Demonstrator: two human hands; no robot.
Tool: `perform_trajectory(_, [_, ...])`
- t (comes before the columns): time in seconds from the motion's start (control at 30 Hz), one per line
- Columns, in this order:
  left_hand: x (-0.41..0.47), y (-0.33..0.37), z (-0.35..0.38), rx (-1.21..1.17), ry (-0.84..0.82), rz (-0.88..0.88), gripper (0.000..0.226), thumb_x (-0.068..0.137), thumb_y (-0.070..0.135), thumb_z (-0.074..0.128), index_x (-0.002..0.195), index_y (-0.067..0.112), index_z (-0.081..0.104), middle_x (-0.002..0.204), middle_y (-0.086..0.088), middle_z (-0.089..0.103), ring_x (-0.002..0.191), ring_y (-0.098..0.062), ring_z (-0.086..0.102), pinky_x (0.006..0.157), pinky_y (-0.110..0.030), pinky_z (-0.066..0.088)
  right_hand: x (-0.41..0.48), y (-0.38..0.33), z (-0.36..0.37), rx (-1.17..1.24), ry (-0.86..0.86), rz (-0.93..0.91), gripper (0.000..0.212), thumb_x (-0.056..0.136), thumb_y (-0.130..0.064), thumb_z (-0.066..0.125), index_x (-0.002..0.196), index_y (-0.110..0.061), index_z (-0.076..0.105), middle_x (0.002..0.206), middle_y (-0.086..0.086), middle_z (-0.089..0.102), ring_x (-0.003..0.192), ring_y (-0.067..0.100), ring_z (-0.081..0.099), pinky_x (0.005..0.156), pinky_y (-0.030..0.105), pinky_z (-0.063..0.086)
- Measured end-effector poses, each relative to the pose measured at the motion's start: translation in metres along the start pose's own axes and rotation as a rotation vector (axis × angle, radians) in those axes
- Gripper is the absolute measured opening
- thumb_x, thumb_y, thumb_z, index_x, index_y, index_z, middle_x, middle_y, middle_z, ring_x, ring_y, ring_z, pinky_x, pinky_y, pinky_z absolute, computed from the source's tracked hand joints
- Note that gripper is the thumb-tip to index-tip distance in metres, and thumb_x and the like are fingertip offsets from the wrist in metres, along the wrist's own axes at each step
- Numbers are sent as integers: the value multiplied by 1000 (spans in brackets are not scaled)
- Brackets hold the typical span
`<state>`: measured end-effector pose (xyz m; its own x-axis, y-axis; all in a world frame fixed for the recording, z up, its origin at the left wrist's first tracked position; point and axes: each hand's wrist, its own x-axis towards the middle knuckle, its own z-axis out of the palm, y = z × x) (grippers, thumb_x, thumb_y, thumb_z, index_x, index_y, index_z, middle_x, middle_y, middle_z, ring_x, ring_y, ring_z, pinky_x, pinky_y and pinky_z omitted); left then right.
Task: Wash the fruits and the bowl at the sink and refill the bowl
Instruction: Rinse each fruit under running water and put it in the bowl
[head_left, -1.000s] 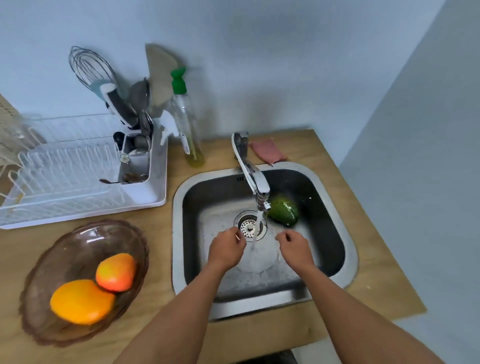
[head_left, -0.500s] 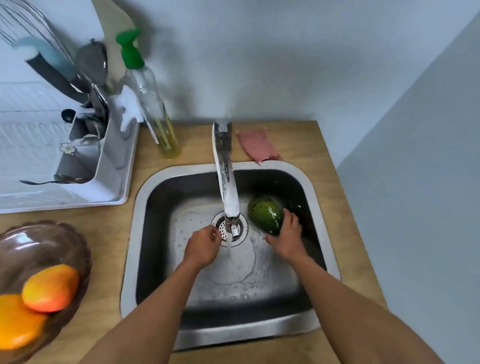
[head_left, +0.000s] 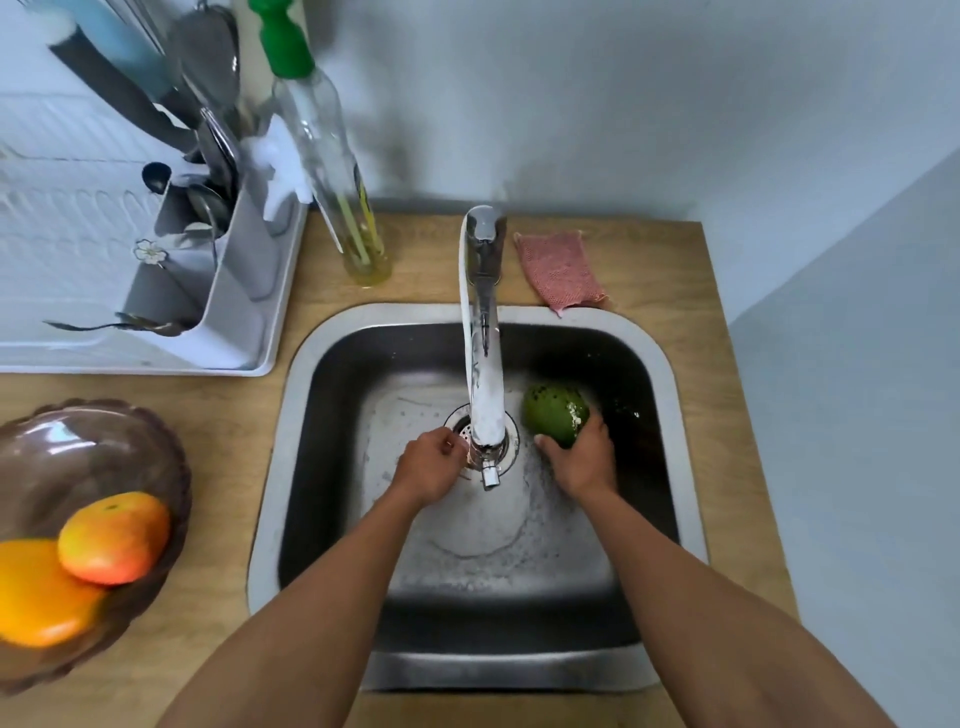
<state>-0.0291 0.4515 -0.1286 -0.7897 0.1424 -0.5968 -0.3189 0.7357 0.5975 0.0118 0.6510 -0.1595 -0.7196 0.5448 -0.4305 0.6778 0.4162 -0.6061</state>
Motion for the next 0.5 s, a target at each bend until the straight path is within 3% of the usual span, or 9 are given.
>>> perform_trajectory(0.13, [3,-5,4,-310,-42,-129,22,92,27,60,108,14,66,93,-2,72,84,-19,66,80,-37,56,-30,0,6,135,-104,-17,73,75,-37,79,134,-17,40,118,5,57,103,23,56,86,29,45])
perform_trajectory(0.2, [-2,1,5,-442,-100,-187,32,94,40,53,115,18,63,95,-3,72,74,-14,62,65,-32,53,-51,-3,15,220,-179,-37,66,77,-34,77,130,-20,42,112,0,57,101,19,57,81,26,44])
perform_trajectory(0.27, [-8,5,7,-548,-167,-224,37,98,48,42,109,19,62,89,-3,70,71,-12,60,63,-27,46,-70,-8,27,271,-238,-66,64,78,-33,76,131,-23,43,112,-4,58,104,18,59,83,26,46])
perform_trajectory(0.33, [-14,3,10,-646,-186,-242,37,99,46,40,109,16,58,89,-7,69,80,-17,66,63,-27,46,-86,-13,40,301,-271,-89,66,74,-38,77,130,-28,44,115,-8,61,106,14,61,89,30,51])
perform_trajectory(0.4, [-18,-5,13,-753,-172,-233,44,95,49,49,124,16,52,109,-13,70,99,-24,69,64,-27,54,-100,-16,49,336,-270,-99,68,69,-40,79,128,-31,45,115,-11,62,104,10,61,92,30,51])
perform_trajectory(0.5, [-17,-20,17,-848,-185,-222,67,76,62,63,129,24,53,116,-7,71,102,-24,71,82,-40,60,-110,-12,52,343,-248,-108,66,71,-42,78,128,-32,46,117,-11,60,107,9,59,95,30,51])
